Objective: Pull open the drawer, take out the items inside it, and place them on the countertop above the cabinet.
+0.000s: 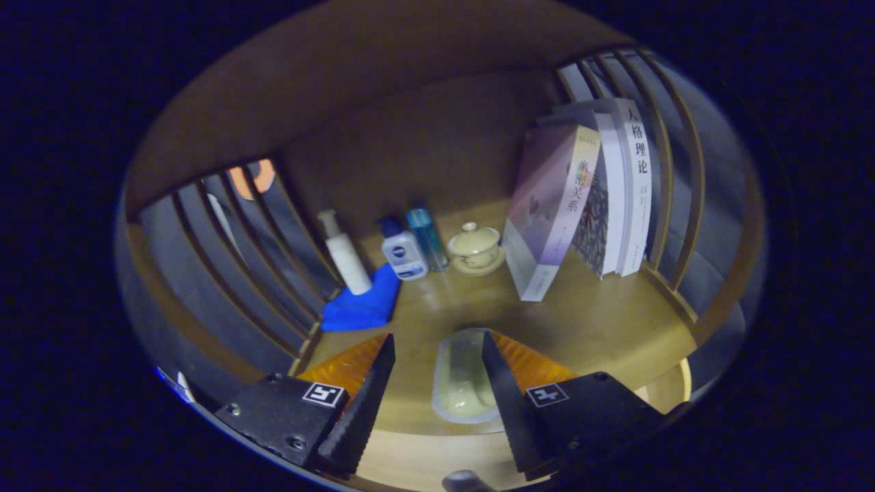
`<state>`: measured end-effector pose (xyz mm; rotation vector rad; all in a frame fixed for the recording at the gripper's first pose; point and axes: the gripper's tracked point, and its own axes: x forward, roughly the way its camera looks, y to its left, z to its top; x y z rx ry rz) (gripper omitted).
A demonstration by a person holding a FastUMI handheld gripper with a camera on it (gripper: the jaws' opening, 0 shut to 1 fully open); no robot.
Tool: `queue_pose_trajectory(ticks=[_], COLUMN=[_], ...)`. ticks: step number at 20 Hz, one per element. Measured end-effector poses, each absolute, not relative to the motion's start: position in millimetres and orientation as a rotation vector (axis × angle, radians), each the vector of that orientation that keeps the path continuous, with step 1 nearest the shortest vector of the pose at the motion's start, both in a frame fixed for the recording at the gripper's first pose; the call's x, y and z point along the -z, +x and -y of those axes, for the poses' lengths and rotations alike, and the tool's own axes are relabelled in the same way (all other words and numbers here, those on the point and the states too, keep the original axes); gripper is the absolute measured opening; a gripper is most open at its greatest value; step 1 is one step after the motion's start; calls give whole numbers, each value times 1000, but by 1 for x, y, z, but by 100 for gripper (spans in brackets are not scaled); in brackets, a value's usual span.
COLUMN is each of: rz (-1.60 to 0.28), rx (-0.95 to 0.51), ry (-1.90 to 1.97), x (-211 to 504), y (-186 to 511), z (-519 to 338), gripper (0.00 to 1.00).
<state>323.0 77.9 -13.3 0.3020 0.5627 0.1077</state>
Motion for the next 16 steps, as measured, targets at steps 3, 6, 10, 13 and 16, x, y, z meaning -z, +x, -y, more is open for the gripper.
queue_pose_trajectory(ticks=[3, 6, 10, 13, 16], rz=[-445, -361, -234, -168, -123], rx=[-88, -101, -113, -127, -141], ry=[243, 221, 151, 121, 136], x=[-2, -9, -20, -16, -13], y=[308, 287, 252, 219, 189], z=[-78, -91, -93, -97, -97], gripper=[100, 99, 99, 100, 99])
